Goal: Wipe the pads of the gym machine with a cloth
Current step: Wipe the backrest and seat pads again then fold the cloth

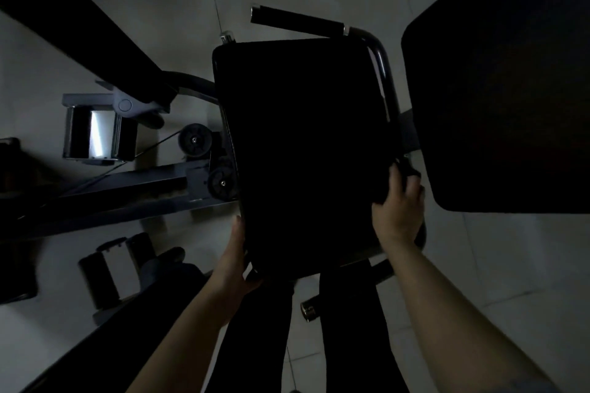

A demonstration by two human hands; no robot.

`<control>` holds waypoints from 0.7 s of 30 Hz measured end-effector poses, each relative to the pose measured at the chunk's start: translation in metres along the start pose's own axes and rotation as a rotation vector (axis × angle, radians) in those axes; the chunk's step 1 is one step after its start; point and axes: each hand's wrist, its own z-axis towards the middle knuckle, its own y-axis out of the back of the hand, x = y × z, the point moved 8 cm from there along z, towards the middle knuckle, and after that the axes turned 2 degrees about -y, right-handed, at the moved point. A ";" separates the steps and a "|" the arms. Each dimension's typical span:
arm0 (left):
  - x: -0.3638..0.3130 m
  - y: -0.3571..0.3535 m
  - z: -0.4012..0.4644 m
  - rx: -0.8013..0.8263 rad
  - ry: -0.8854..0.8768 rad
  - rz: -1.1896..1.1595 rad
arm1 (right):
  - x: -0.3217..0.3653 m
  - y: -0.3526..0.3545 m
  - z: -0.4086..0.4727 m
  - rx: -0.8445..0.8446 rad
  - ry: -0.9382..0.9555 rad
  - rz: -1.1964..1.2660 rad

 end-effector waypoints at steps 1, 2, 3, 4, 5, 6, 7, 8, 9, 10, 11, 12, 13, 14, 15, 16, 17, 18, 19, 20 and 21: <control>0.000 0.000 -0.001 0.005 -0.001 0.012 | -0.009 -0.001 -0.004 -0.013 -0.137 0.010; 0.000 0.000 -0.002 0.003 -0.005 0.020 | -0.013 -0.004 -0.013 -0.023 -0.265 0.015; -0.001 0.000 -0.003 0.000 -0.007 0.023 | -0.011 -0.006 -0.026 -0.036 -0.353 0.010; -0.001 0.000 -0.004 -0.004 -0.010 0.032 | -0.004 -0.008 -0.040 -0.043 -0.389 0.015; -0.002 0.000 -0.004 -0.011 -0.016 0.037 | 0.009 -0.011 -0.055 -0.025 -0.375 0.039; -0.003 -0.001 -0.004 -0.023 -0.027 0.039 | 0.026 -0.017 -0.072 0.015 -0.311 0.060; -0.002 -0.001 -0.005 -0.040 -0.039 0.032 | 0.047 -0.023 -0.090 0.056 -0.220 0.055; -0.002 -0.002 -0.006 -0.057 -0.050 0.029 | 0.069 -0.027 -0.110 0.061 -0.114 0.045; 0.000 -0.004 -0.010 -0.067 -0.055 0.035 | 0.092 -0.030 -0.131 0.053 0.015 0.056; 0.002 -0.004 -0.013 -0.068 -0.060 0.039 | 0.114 -0.033 -0.150 0.050 0.162 0.069; 0.004 -0.003 -0.016 -0.062 -0.068 0.027 | 0.132 -0.036 -0.166 0.082 0.287 0.079; 0.005 0.000 -0.019 -0.077 -0.070 0.005 | 0.141 -0.040 -0.176 0.115 0.399 0.059; 0.009 0.006 -0.021 -0.100 -0.062 -0.011 | 0.144 -0.044 -0.180 0.164 0.500 0.049; 0.012 0.012 -0.023 -0.115 -0.055 -0.016 | 0.136 -0.043 -0.177 0.190 0.548 0.030; 0.014 0.015 -0.025 -0.109 -0.054 -0.006 | 0.118 -0.039 -0.166 0.187 0.498 0.077; 0.015 0.016 -0.029 -0.091 -0.060 0.010 | 0.091 -0.031 -0.146 0.174 0.355 0.141; 0.016 0.015 -0.030 -0.066 -0.070 0.029 | 0.057 -0.027 -0.125 0.136 0.223 0.114; 0.015 0.013 -0.032 -0.055 -0.087 0.039 | 0.026 -0.021 -0.106 0.133 0.092 0.087; 0.016 0.011 -0.033 -0.053 -0.103 0.055 | -0.002 -0.016 -0.091 0.128 0.002 0.037; 0.016 0.008 -0.035 -0.054 -0.121 0.065 | -0.020 -0.008 -0.079 0.123 -0.068 0.024; 0.016 0.005 -0.036 -0.062 -0.139 0.070 | -0.027 -0.001 -0.070 0.102 -0.080 0.000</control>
